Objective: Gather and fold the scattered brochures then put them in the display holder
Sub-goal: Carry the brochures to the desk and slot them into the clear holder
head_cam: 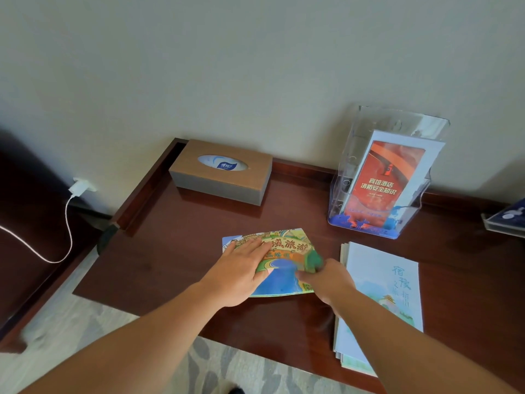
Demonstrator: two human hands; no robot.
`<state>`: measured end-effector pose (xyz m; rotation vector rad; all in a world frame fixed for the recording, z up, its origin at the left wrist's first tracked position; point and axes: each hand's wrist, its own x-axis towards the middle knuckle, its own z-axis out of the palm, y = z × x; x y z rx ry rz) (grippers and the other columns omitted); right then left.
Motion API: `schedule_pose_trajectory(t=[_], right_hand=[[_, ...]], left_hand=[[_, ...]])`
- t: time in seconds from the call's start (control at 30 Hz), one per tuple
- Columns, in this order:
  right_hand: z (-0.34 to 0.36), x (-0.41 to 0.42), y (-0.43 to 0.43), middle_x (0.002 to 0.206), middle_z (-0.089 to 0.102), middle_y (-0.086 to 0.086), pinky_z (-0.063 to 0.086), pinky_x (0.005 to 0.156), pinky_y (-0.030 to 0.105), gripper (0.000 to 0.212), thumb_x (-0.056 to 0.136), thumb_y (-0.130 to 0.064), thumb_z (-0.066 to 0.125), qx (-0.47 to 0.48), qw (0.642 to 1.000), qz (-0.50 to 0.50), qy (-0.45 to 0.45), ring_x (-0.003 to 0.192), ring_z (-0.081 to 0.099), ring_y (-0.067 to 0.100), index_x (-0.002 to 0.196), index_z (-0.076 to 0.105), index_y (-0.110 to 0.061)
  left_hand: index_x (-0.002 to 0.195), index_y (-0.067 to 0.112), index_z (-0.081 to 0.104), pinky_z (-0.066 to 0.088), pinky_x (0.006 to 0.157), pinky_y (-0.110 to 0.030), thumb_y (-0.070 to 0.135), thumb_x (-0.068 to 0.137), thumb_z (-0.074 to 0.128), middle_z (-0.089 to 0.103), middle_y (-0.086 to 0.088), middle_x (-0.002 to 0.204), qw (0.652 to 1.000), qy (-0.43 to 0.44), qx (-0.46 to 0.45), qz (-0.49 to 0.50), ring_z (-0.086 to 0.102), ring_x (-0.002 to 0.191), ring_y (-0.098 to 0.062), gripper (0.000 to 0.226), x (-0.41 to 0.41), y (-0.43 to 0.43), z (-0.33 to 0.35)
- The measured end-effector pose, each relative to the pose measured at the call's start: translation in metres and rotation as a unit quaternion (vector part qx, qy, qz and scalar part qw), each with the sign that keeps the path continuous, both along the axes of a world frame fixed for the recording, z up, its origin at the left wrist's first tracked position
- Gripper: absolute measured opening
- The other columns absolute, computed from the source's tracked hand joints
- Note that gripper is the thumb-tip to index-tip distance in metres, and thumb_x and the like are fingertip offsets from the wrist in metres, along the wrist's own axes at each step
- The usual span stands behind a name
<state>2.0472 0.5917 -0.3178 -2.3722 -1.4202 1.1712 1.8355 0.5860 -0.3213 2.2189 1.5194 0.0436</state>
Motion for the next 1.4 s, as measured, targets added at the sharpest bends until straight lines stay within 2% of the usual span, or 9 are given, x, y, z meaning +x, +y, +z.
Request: schedule_pose_trajectory(t=[0.2,0.4,0.53,0.67,0.87,1.0,1.17,1.3,1.4], right_hand=[[0.0,-0.009,0.003,0.084,0.068,0.009,0.046,0.059,0.032,0.018,0.081,-0.029,0.071,0.029,0.995,-0.029,0.089,0.069,0.061,0.026,0.087,0.065,-0.013],[0.025,0.021,0.02,0.092,0.067,0.019,0.058,0.078,0.05,0.014,0.081,-0.013,0.06,0.044,0.998,-0.035,0.034,0.085,0.068,0.039,0.089,0.064,-0.002],[0.04,0.045,0.022,0.095,0.067,0.015,0.061,0.063,0.038,0.007,0.084,-0.009,0.062,0.02,0.989,-0.086,0.119,0.079,0.068,0.026,0.091,0.061,-0.007],[0.051,0.053,0.022,0.1,0.067,0.01,0.053,0.049,0.024,0.014,0.085,-0.011,0.064,-0.021,0.982,-0.088,0.167,0.076,0.069,0.019,0.099,0.061,-0.014],[0.05,0.031,0.015,0.096,0.059,0.01,0.056,0.075,0.04,0.036,0.085,-0.014,0.056,-0.013,0.997,0.058,-0.049,0.095,0.063,0.033,0.118,0.04,-0.011],[0.044,0.005,-0.002,0.132,0.04,0.004,0.04,0.095,0.038,0.06,0.082,-0.034,0.059,0.093,0.926,0.226,-0.287,0.124,0.039,0.028,0.135,0.032,-0.023],[0.025,-0.034,-0.015,0.163,0.009,-0.01,0.019,0.117,0.036,0.082,0.088,-0.049,0.06,0.115,0.901,0.417,-0.038,0.147,0.013,0.018,0.154,0.016,-0.027],[0.007,-0.046,-0.015,0.163,-0.008,-0.009,0.018,0.112,0.056,0.117,0.064,-0.069,0.071,0.052,0.838,0.525,-0.136,0.145,0.01,0.033,0.153,0.001,-0.041],[0.0,-0.042,-0.008,0.163,-0.016,-0.006,0.01,0.112,0.063,0.129,0.062,-0.055,0.081,0.048,0.777,0.588,-0.221,0.147,-0.003,0.039,0.152,-0.009,-0.038]], left_hand=[[0.154,0.026,0.022,0.008,0.119,-0.031,0.045,0.103,0.031,0.023,0.005,0.161,1.0,-0.017,0.018,0.007,0.016,0.148,-0.009,0.055,-0.009,-0.003,0.007],[0.144,0.029,0.041,0.039,0.1,-0.027,0.037,0.102,0.037,0.048,0.01,0.146,0.993,-0.078,0.023,0.082,0.046,0.13,-0.014,0.043,-0.02,0.008,0.019],[0.139,0.037,0.043,0.039,0.074,-0.02,0.041,0.102,0.035,0.058,0.016,0.13,0.988,-0.107,0.01,0.111,0.057,0.105,-0.008,0.038,-0.022,0.01,0.025],[0.138,0.036,0.044,0.045,0.082,-0.027,0.041,0.103,0.034,0.058,0.014,0.129,0.984,-0.128,0.009,0.123,0.056,0.109,-0.011,0.037,-0.017,0.012,0.029],[0.14,0.037,0.044,0.043,0.083,-0.026,0.041,0.103,0.033,0.058,0.013,0.13,0.984,-0.13,0.003,0.123,0.056,0.112,-0.011,0.039,-0.014,0.011,0.032],[0.14,0.037,0.043,0.045,0.085,-0.026,0.043,0.103,0.032,0.058,0.013,0.129,0.986,-0.119,-0.003,0.117,0.056,0.114,-0.011,0.039,-0.014,0.011,0.033],[0.143,0.032,0.042,0.044,0.095,-0.029,0.041,0.103,0.035,0.055,0.012,0.137,0.985,-0.124,-0.015,0.117,0.051,0.123,-0.011,0.042,-0.013,0.012,0.033],[0.146,0.025,0.04,0.04,0.102,-0.028,0.04,0.103,0.037,0.051,0.008,0.144,0.99,-0.105,-0.02,0.096,0.047,0.129,-0.012,0.046,-0.011,0.009,0.03],[0.147,0.022,0.038,0.034,0.109,-0.032,0.037,0.103,0.039,0.046,0.006,0.149,0.993,-0.089,-0.016,0.079,0.041,0.135,-0.013,0.047,-0.011,0.008,0.027]])
